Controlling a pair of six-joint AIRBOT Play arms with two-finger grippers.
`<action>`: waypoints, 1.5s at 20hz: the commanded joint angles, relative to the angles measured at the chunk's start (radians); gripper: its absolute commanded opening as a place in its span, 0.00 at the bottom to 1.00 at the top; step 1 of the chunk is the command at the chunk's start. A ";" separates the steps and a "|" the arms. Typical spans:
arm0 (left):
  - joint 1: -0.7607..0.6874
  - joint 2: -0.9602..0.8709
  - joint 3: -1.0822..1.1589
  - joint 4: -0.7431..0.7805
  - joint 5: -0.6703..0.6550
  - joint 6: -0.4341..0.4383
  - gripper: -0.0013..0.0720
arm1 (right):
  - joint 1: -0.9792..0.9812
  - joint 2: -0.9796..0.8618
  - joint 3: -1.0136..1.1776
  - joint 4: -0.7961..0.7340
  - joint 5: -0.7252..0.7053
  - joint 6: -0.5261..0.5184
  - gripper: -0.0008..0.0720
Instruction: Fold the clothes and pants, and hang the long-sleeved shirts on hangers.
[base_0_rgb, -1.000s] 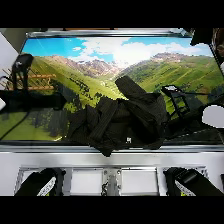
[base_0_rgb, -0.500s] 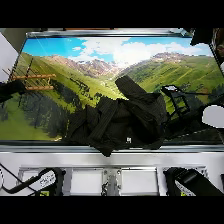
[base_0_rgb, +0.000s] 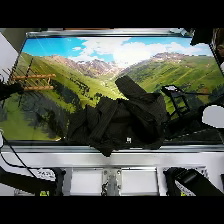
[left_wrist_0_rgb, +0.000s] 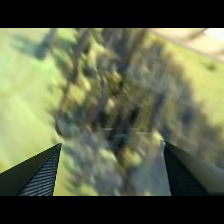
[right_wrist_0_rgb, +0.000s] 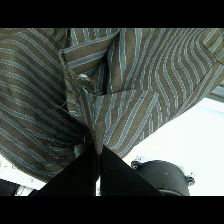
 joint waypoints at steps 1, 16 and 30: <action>-0.030 -0.155 0.118 0.150 0.010 0.012 0.99 | 0.001 0.000 0.000 0.000 0.000 0.000 0.04; -0.040 -0.360 0.221 0.200 0.057 0.000 0.90 | 0.001 0.000 0.000 0.000 0.000 0.000 0.04; -0.042 -0.331 0.221 0.200 -0.008 -0.006 0.03 | 0.001 0.000 0.000 0.000 0.000 0.000 0.04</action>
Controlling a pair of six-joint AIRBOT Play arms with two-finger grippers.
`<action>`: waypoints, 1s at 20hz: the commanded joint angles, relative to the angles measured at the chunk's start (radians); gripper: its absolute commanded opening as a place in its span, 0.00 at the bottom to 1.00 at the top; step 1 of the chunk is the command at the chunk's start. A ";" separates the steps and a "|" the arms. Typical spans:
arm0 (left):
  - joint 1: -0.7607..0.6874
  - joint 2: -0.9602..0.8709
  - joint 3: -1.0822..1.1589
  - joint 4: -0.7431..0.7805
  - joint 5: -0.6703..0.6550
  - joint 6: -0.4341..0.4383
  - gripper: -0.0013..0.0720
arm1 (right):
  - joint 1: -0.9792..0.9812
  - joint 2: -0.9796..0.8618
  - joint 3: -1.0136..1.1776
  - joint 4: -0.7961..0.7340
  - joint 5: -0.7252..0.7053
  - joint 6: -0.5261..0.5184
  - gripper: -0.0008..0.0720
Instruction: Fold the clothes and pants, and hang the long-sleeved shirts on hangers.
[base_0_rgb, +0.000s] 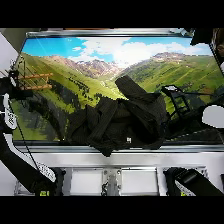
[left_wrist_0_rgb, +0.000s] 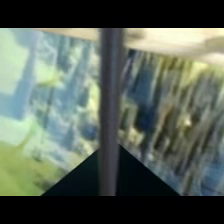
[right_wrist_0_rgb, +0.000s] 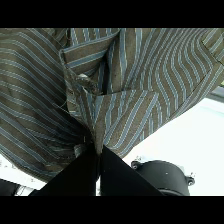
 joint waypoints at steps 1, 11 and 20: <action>0.000 0.043 0.002 0.002 -0.021 -0.002 0.03 | 0.001 0.000 0.000 0.000 0.000 0.000 0.04; -0.140 0.381 0.000 -0.003 -0.105 0.021 0.03 | 0.001 0.000 0.000 0.000 0.000 0.000 0.04; -0.449 0.677 0.000 -0.410 -0.498 0.626 0.03 | 0.001 0.000 0.000 0.000 0.000 0.000 0.04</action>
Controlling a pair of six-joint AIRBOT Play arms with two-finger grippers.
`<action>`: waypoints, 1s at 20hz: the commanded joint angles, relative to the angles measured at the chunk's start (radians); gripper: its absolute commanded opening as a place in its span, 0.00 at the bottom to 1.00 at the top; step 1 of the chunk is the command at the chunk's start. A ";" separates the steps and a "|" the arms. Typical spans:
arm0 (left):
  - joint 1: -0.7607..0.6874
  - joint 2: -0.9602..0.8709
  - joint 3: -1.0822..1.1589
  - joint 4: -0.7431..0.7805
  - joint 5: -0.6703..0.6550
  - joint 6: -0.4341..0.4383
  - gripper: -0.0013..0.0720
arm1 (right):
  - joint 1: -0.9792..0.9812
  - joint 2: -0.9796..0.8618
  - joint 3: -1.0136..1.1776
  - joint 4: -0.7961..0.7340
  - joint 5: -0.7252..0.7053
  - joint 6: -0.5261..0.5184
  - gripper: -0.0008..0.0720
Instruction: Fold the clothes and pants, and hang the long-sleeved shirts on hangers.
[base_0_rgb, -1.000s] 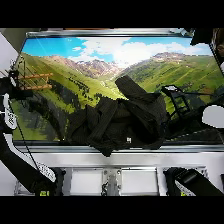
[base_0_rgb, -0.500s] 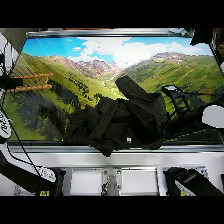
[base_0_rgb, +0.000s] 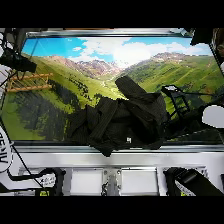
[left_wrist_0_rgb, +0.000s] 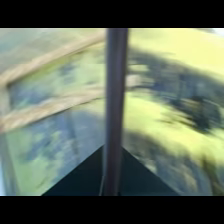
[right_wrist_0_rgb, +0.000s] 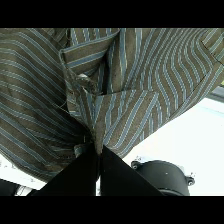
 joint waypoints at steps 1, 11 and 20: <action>-0.081 0.092 0.000 -0.291 -0.252 0.260 0.03 | 0.001 0.000 0.000 0.000 0.000 0.000 0.04; -0.130 0.252 -0.230 -0.397 -0.488 0.562 0.03 | 0.001 0.000 0.000 0.000 0.000 0.000 0.04; -0.128 0.529 -0.808 -0.464 -0.509 0.707 0.03 | 0.001 0.000 0.000 0.000 0.000 0.000 0.04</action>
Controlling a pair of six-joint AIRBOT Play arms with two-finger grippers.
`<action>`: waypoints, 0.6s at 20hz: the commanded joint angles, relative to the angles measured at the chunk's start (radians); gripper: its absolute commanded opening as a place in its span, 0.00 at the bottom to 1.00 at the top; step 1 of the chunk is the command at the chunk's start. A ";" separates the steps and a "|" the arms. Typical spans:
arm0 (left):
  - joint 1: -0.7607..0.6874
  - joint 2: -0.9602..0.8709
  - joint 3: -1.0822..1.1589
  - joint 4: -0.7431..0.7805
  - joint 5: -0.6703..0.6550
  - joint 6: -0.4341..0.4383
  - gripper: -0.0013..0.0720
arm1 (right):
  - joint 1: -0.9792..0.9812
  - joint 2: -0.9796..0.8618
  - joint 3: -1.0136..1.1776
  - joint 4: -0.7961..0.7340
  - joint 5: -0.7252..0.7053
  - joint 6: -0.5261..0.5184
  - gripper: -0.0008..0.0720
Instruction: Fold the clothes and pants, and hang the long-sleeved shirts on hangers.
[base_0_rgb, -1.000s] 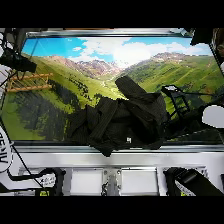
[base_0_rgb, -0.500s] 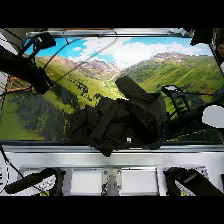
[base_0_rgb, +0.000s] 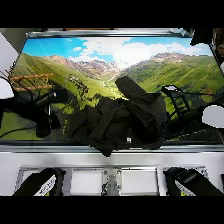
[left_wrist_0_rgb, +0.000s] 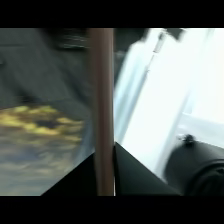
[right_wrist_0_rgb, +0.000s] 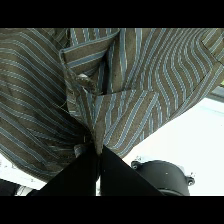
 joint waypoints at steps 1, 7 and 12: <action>-0.002 0.062 -0.177 -0.073 -0.008 0.045 0.03 | 0.001 0.000 0.000 0.000 0.000 0.000 0.04; -0.003 -0.013 -0.263 -0.090 0.026 0.084 0.03 | 0.001 0.000 0.000 0.000 0.000 0.000 0.04; -0.003 -0.052 -0.289 -0.089 0.068 0.094 0.03 | 0.001 0.000 0.000 0.000 0.000 0.000 0.04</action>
